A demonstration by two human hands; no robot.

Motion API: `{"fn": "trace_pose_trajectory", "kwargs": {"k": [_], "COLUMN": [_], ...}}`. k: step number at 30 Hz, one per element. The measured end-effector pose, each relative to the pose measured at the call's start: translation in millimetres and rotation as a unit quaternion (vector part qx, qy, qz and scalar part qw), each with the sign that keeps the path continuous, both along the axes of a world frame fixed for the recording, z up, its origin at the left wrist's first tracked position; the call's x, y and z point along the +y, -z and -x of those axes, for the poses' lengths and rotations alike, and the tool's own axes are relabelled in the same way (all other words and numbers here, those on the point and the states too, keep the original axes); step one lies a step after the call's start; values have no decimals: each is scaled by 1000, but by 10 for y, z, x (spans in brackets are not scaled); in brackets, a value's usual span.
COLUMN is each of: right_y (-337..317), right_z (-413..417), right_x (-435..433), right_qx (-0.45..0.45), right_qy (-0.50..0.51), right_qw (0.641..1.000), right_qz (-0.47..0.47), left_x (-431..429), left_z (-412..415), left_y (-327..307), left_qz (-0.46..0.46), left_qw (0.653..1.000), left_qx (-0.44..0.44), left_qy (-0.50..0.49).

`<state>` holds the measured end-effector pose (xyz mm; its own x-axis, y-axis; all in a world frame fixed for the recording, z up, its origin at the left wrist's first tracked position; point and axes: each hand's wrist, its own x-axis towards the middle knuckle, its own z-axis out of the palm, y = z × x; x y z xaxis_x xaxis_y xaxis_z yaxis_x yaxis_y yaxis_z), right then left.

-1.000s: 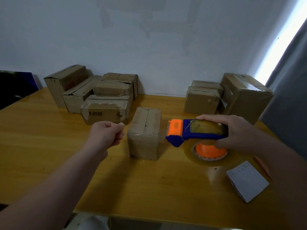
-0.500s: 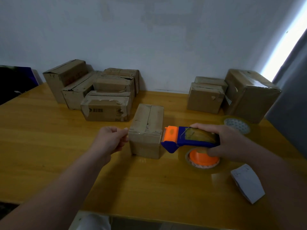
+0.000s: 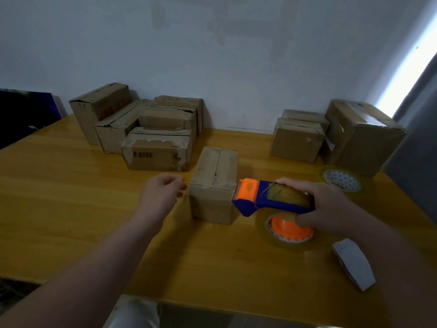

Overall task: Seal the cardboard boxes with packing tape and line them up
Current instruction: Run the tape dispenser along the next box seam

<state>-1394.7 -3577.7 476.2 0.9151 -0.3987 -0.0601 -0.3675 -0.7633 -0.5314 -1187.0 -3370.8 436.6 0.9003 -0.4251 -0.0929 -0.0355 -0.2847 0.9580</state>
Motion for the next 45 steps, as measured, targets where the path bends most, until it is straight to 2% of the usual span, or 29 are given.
{"fn": "trace_pose_trajectory", "kwargs": {"k": [2, 4, 8, 12, 13, 14, 16, 18, 19, 21, 22, 27, 33, 38, 45], "right_y": [20, 31, 42, 47, 51, 56, 62, 65, 68, 69, 71, 86, 79, 140, 121], "right_z": [-3, -6, 0, 4, 4, 3, 2, 0, 2, 6, 8, 5, 29, 4, 46], "right_x": [1, 4, 23, 33, 31, 28, 23, 23, 19, 19, 22, 23, 69, 278, 413], "right_qx": [-4, -8, -13, -16, -14, -11, -7, -8, -9, -10, -11, -19, -24, -42, -22], "right_qy": [4, 7, 10, 17, 20, 23, 27, 29, 29, 29, 29, 29, 40, 46, 34], "right_qw": [1000, 1000, 1000, 999, 999, 999, 999, 999, 999, 999, 999, 999, 998, 998, 999], "right_qz": [-3, -8, -18, -24, -26, -27, -30, -31, -31, -33, -34, -32, -35, -8, -13], "left_x": [-25, -41, -36, -5, -2, 7, 30, 1, -34, -132, -165, -284, -306, -192, -107], "left_z": [91, 221, 346, 188, 184, 192, 251, 349, 397, 447, 477, 557, 574, 339, 217], "left_y": [-39, -24, 86, 111, 76, 40, -60, -154, -162, -152, -144, -167, -183, -208, -218], "left_qz": [68, 91, 65, 16, -4, -35, -125, -237, -293, -363, -376, -383, -354, -277, -251], "left_qw": [997, 996, 997, 993, 993, 993, 983, 927, 891, 835, 819, 774, 756, 792, 800], "left_qx": [15, 14, -9, 98, 93, 58, -98, -263, -314, -363, -379, -433, -448, -417, -402], "left_qy": [-16, 5, 44, 63, 75, 92, 95, 121, 150, 196, 210, 259, 320, 349, 369]}}
